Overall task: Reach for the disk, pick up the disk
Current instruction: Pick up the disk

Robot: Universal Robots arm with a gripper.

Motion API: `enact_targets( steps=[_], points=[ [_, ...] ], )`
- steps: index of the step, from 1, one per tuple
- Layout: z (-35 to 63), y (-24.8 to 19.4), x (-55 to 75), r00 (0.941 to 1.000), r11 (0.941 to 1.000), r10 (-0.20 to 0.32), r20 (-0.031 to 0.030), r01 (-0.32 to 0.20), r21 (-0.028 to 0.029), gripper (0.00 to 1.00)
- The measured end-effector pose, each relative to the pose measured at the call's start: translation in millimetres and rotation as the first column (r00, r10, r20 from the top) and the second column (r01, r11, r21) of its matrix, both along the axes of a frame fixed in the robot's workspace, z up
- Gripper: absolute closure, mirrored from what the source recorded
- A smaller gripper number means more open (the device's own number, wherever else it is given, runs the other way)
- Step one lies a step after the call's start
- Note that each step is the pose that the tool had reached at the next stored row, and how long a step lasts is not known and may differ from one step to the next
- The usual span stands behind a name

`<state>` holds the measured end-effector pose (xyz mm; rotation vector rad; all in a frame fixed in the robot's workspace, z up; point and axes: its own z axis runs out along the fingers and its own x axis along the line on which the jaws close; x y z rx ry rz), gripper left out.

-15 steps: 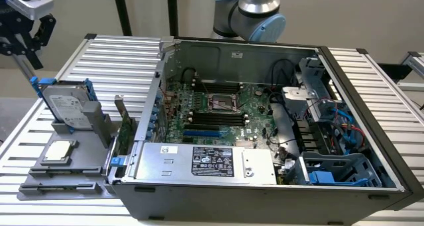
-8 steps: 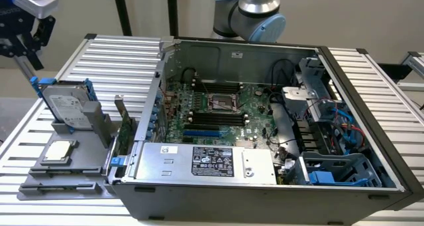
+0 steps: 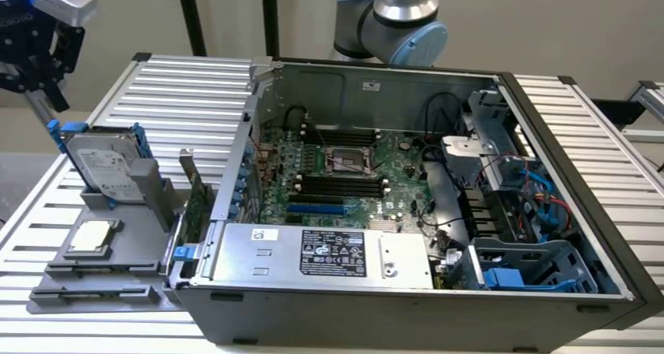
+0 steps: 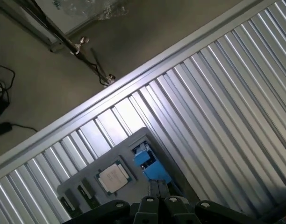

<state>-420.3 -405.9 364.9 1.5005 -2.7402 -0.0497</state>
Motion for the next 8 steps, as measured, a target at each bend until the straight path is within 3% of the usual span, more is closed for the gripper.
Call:
enact_targets(
  steps=[4,8],
  points=[
    [-1.4,0.0,0.0,0.9974,0.9974,0.072,0.0,-0.072,0.0,0.89],
    [-2.8,0.0,0.0,0.9895,0.9895,0.144,0.0,-0.144,0.0,0.89]
  ],
)
